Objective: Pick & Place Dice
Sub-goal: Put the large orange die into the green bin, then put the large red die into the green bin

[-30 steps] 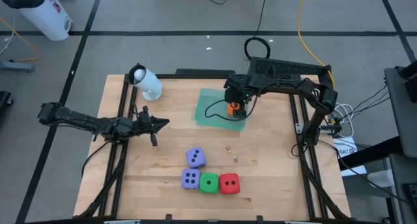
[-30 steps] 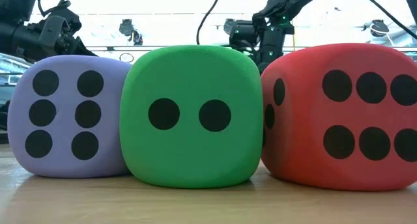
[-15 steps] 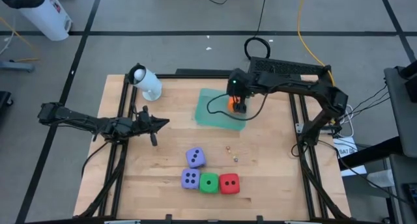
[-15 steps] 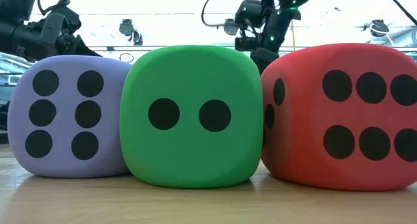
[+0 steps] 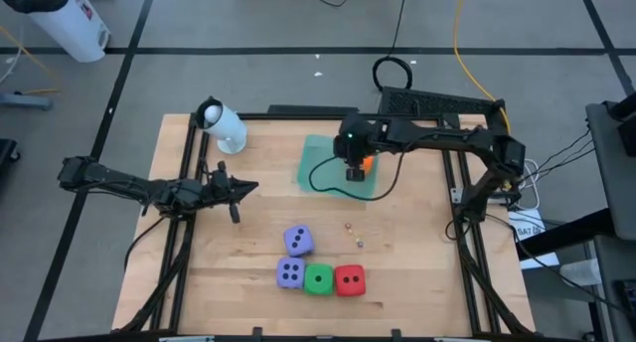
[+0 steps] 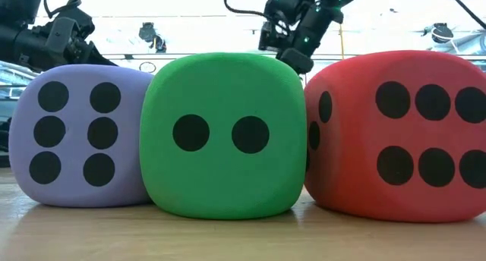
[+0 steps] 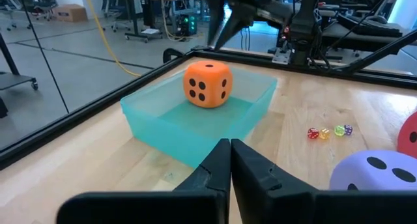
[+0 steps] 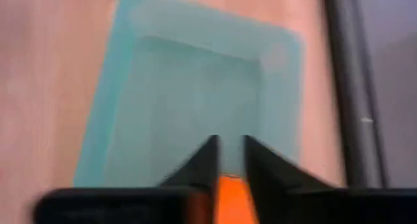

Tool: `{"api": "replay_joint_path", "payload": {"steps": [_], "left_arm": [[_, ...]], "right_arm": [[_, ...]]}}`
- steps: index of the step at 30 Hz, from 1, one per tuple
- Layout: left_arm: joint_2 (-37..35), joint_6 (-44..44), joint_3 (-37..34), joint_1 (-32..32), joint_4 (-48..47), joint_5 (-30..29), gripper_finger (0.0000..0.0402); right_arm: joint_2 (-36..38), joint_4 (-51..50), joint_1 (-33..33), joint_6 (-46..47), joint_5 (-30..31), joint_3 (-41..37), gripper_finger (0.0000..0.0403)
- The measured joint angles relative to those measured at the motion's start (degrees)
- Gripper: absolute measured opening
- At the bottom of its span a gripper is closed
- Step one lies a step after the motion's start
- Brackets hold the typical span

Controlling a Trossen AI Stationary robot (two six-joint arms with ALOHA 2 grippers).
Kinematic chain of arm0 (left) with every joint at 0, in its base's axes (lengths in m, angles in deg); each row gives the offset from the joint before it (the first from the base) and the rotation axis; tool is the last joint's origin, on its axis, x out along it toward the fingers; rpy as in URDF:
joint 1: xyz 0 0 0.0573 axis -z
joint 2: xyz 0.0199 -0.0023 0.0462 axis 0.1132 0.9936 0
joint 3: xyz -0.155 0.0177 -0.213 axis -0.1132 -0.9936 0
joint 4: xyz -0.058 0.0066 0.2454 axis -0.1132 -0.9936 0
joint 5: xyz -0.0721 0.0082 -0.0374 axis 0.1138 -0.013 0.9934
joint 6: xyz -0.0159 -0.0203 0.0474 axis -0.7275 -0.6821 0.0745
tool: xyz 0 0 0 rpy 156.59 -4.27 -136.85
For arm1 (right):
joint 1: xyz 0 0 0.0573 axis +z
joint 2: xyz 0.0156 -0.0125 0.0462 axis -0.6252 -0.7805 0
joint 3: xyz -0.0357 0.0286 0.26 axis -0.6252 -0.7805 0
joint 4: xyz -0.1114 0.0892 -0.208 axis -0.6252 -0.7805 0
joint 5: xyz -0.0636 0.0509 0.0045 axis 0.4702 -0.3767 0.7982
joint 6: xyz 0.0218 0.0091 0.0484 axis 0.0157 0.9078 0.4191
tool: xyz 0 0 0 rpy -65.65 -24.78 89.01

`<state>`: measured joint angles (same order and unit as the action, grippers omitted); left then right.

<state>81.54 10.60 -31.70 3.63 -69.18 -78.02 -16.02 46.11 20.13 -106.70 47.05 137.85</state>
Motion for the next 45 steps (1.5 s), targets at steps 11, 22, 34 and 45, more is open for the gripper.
{"api": "replay_joint_path", "payload": {"steps": [11, 22, 34, 45], "left_arm": [[0.0, -0.3, 0.0, 0.0, 0.0, 0.1, 0.0004], [0.0, -0.3, 0.0, 0.0, -0.3, 0.1, 0.0025], [0.0, -0.1, 0.0, 0.0, -0.3, 0.1, 0.0026], [-0.1, 1.8, 0.0, 0.0, 4.4, 0.1, 0.0026]], "right_arm": [[-5.0, -6.6, -2.3, 2.1, -1.1, 0.1, 0.0003], [-4.9, -13.9, -3.5, 4.0, 1.8, 0.1, 0.0003], [1.5, -5.2, -1.0, 5.2, 2.0, 0.0, 0.0045], [17.6, -7.7, 3.3, 20.3, -10.6, -0.8, 0.0209]]}}
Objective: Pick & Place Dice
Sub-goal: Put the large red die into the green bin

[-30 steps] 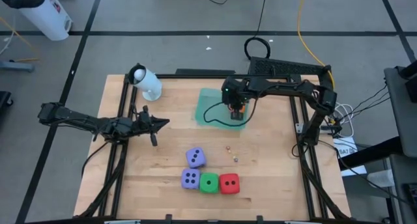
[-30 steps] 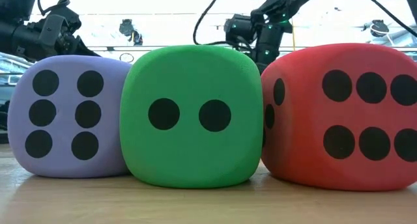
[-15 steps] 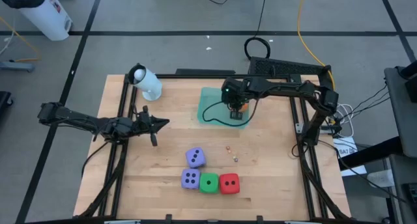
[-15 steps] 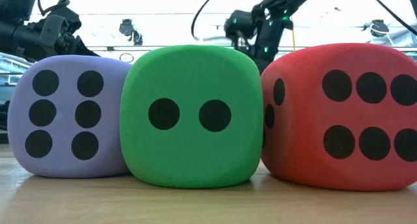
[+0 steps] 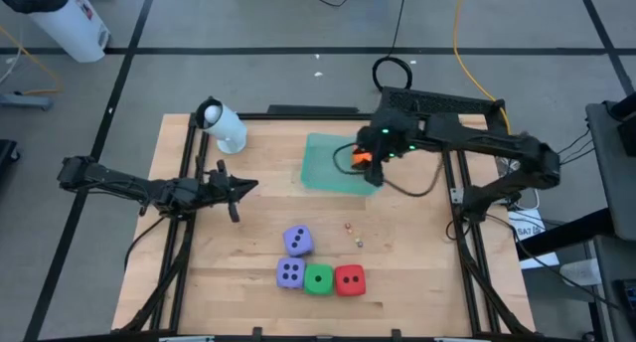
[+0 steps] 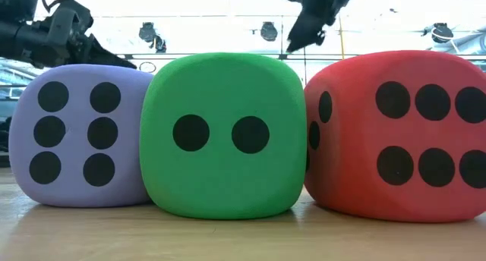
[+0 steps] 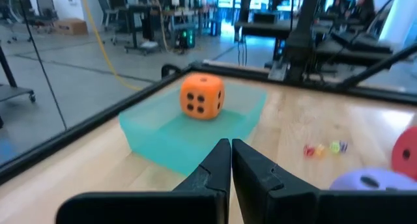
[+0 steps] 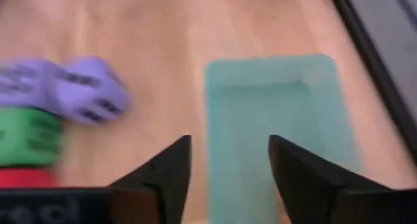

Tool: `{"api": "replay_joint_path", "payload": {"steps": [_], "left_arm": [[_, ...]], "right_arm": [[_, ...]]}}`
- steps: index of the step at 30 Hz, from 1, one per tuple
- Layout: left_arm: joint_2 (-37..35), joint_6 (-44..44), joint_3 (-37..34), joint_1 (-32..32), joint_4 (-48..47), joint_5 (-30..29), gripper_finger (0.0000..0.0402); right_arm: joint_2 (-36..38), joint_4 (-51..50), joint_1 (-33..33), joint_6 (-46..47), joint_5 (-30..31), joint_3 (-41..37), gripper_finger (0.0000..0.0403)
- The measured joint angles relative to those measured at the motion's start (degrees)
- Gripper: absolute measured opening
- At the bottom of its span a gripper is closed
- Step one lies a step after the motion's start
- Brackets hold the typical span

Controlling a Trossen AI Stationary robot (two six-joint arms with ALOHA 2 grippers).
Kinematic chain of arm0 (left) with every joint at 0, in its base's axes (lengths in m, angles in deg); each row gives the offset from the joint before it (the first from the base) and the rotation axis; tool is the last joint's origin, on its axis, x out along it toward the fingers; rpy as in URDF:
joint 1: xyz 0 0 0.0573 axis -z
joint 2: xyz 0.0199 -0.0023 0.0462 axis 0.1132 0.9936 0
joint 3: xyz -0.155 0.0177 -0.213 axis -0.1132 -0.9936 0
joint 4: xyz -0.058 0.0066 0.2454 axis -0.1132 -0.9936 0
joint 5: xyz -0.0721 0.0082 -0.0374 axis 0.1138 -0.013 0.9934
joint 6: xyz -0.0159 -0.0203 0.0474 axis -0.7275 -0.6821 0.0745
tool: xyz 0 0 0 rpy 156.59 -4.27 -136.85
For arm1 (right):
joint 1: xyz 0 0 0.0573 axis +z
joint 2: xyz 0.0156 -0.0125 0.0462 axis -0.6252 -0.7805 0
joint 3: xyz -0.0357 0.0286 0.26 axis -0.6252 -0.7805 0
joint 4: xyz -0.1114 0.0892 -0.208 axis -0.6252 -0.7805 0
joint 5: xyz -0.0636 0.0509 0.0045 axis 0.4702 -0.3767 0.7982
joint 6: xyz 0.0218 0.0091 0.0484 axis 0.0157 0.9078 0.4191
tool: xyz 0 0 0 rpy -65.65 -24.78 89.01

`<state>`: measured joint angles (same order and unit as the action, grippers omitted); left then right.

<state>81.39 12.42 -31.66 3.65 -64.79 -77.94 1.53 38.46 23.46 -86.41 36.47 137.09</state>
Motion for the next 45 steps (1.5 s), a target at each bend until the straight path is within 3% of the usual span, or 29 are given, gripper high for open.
{"api": "replay_joint_path", "payload": {"steps": [6, 13, 17, 26, 28, 31, 33, 36, 45], "left_arm": [[0.0, 1.7, 2.3, 0.0, -1.0, 0.0, 0.0012], [0.1, 0.0, 11.5, 0.0, -12.4, 0.4, 0.0016], [0.1, 0.1, 12.3, 0.0, -11.6, -0.6, 0.0019], [0.1, 1.4, 12.3, 0.0, -10.1, -1.1, 0.0019], [0.1, 1.6, 12.3, 0.0, -9.1, -1.1, 0.0019], [0.1, 1.7, 12.3, 0.0, -8.9, -1.1, 0.0019], [0.1, 1.9, 12.3, 0.0, -8.9, -1.1, 0.0019], [0.1, 1.8, 12.3, 0.0, -8.9, -1.1, 0.0019], [0.1, 1.5, 12.2, 0.0, -11.5, -1.1, 0.0019]], "right_arm": [[7.7, -0.2, 7.1, 8.0, 0.1, -5.6, 0.0272], [9.7, -0.3, 24.6, 13.9, 20.1, -8.3, 0.0275], [6.4, -0.6, 33.9, 18.5, 25.7, -8.3, 0.0258], [-4.5, 2.6, 41.7, 31.4, 24.7, -7.3, 0.022], [-6.8, 2.2, 41.8, 33.8, 21.5, -5.9, 0.0205], [-10.3, 3.9, 41.8, 32.1, 11.2, -4.7, 0.0193], [-12.9, 5.4, 41.9, 32.1, 8.6, -4.5, 0.0196], [-15.3, 5.4, 40.9, 32.2, 5.0, -3.2, 0.0226], [-16.0, 7.5, 40.5, 30.9, 4.6, -2.5, 0.0378]]}}
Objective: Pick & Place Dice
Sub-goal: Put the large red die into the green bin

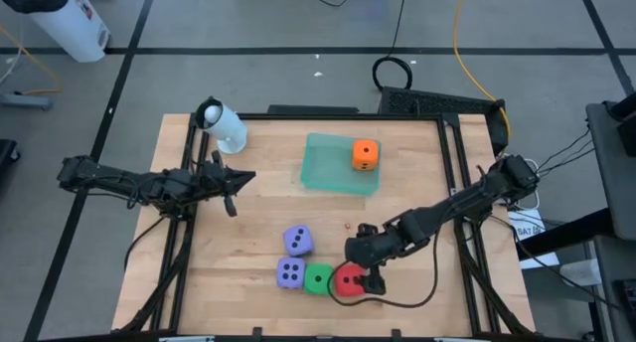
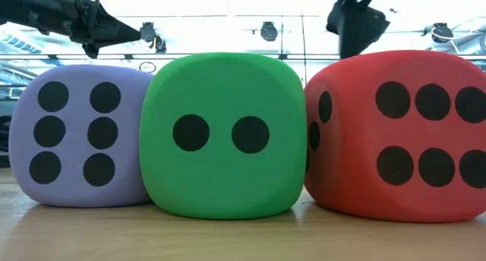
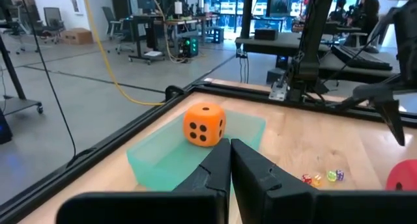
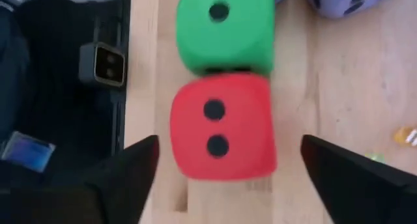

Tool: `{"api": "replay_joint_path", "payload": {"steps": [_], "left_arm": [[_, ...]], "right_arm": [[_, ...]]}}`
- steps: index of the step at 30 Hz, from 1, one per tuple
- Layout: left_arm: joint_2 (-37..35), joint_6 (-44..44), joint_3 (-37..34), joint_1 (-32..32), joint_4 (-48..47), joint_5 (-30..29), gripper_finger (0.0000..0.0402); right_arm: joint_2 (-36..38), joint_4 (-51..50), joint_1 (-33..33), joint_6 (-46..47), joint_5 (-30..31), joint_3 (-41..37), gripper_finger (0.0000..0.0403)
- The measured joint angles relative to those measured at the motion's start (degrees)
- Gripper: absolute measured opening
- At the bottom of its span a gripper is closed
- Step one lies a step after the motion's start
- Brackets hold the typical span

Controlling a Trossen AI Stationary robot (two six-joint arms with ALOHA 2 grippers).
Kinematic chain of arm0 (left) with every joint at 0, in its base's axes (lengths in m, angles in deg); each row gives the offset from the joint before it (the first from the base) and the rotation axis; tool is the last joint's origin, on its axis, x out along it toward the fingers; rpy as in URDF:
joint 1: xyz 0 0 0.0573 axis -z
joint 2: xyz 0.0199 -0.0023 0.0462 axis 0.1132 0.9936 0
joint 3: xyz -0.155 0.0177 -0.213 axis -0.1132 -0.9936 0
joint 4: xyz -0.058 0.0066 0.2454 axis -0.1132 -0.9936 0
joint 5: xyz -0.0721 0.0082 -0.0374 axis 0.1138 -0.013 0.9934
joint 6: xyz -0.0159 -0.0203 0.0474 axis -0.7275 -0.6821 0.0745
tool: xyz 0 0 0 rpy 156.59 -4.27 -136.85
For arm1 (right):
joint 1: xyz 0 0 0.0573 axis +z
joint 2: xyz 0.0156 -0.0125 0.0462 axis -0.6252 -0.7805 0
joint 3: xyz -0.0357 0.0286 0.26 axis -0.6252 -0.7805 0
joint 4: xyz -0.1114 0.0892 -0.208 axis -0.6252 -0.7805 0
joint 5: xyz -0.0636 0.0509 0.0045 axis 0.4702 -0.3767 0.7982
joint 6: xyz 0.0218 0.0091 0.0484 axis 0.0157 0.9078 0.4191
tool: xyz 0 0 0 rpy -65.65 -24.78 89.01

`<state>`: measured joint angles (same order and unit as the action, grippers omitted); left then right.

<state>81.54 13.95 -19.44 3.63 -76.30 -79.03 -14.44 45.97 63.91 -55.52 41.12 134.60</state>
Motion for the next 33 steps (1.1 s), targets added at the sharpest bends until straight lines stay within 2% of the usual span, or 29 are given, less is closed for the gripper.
{"api": "replay_joint_path", "payload": {"steps": [3, 9, 19, 23, 27, 33], "left_arm": [[0.0, 0.0, 0.0, 0.0, -0.6, 0.0, 0.0019], [0.0, 0.0, 0.0, 0.0, -1.9, 0.0, 0.0019], [0.0, -0.4, 0.0, 0.0, -3.1, 0.0, 0.0019], [0.0, -0.6, 0.0, 0.0, -3.4, 0.0, 0.0019], [0.0, -0.8, 0.0, 0.0, -3.5, 0.0, 0.0019], [0.0, -2.1, 0.0, 0.0, -3.5, 0.0, 0.0019]], "right_arm": [[-0.2, 0.5, 0.3, -0.9, 1.0, 0.0, 0.0396], [-2.0, 0.5, 1.6, -0.4, 2.4, -0.1, 0.0393], [-4.8, 2.0, 5.4, 0.5, 9.0, 0.2, 0.0393], [-9.1, -2.4, 7.2, -0.5, 12.2, 3.9, 0.0393], [-12.5, -5.8, 7.5, -0.9, 12.1, 7.5, 0.0393], [-14.0, -6.0, 7.2, -0.9, 12.3, 8.2, 0.0393]]}}
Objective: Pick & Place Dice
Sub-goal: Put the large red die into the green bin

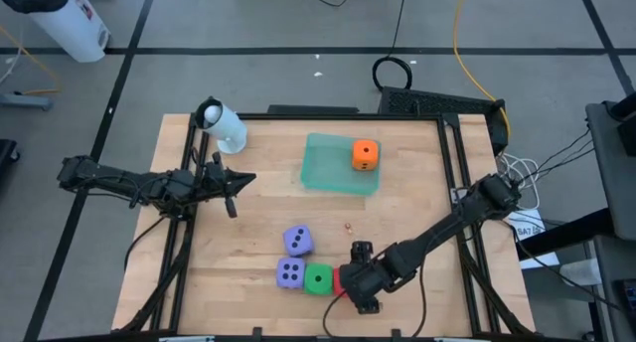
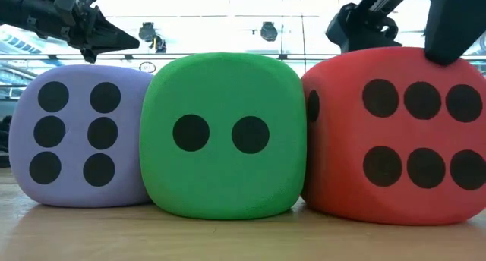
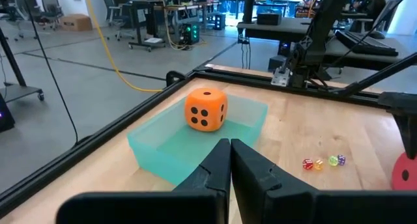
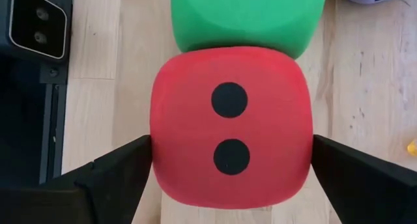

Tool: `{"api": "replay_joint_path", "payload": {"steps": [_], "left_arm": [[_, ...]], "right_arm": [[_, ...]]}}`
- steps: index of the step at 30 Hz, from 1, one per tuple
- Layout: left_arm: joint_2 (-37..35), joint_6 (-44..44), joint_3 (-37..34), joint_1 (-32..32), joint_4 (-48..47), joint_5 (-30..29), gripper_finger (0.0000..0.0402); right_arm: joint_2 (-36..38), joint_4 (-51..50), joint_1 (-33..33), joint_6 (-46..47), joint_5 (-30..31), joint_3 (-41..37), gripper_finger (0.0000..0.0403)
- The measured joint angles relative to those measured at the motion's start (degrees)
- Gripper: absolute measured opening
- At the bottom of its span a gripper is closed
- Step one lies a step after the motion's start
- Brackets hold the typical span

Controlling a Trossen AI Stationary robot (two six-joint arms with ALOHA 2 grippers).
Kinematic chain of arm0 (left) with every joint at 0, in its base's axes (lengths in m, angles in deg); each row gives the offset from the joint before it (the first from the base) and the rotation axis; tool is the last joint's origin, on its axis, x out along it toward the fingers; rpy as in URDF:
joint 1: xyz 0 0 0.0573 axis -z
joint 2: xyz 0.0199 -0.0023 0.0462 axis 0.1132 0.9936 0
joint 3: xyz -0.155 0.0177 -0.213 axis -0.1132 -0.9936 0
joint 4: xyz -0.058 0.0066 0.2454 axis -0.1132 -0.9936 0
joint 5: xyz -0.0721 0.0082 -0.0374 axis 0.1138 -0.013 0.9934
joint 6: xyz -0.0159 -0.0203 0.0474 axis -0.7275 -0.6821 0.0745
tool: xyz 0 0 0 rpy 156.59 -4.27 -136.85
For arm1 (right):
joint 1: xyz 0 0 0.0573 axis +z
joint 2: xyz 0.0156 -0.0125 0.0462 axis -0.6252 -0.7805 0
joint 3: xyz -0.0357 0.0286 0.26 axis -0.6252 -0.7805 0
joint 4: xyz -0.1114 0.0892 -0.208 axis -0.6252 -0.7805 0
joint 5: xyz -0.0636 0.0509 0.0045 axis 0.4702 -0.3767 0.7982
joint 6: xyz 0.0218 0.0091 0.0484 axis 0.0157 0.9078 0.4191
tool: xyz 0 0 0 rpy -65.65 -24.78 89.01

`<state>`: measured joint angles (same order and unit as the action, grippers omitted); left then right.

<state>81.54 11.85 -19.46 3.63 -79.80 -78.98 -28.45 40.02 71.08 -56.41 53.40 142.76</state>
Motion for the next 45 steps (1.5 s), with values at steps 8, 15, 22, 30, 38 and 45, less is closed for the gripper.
{"api": "replay_joint_path", "payload": {"steps": [8, 15, 22, 30, 38, 45], "left_arm": [[0.0, -0.1, 0.0, 0.1, 0.0, 0.0, 0.0019], [0.0, -0.1, 0.0, 0.1, 0.0, 0.1, 0.0019], [0.0, -0.1, 0.0, 0.1, 0.0, 0.1, 0.0019], [0.0, -0.1, 0.0, 0.1, 0.0, 0.1, 0.0019], [0.0, -0.1, 0.0, 0.1, 0.0, 0.1, 0.0019], [0.0, -0.1, 0.0, 0.1, 0.0, 0.1, 0.0019]], "right_arm": [[-0.1, 0.4, -0.1, -0.3, 0.2, -0.1, 0.0393], [-0.9, 0.9, -0.1, -0.7, 2.8, -0.1, 0.0393], [-1.7, 0.4, -0.4, 1.7, 4.7, -0.1, 0.038], [2.0, -1.2, -0.7, 1.1, 7.2, -0.5, 0.0332], [5.9, -2.5, -0.6, 1.3, 9.2, -0.4, 0.0333], [16.0, -3.1, -5.1, -2.6, 13.1, -0.3, 0.0333]]}}
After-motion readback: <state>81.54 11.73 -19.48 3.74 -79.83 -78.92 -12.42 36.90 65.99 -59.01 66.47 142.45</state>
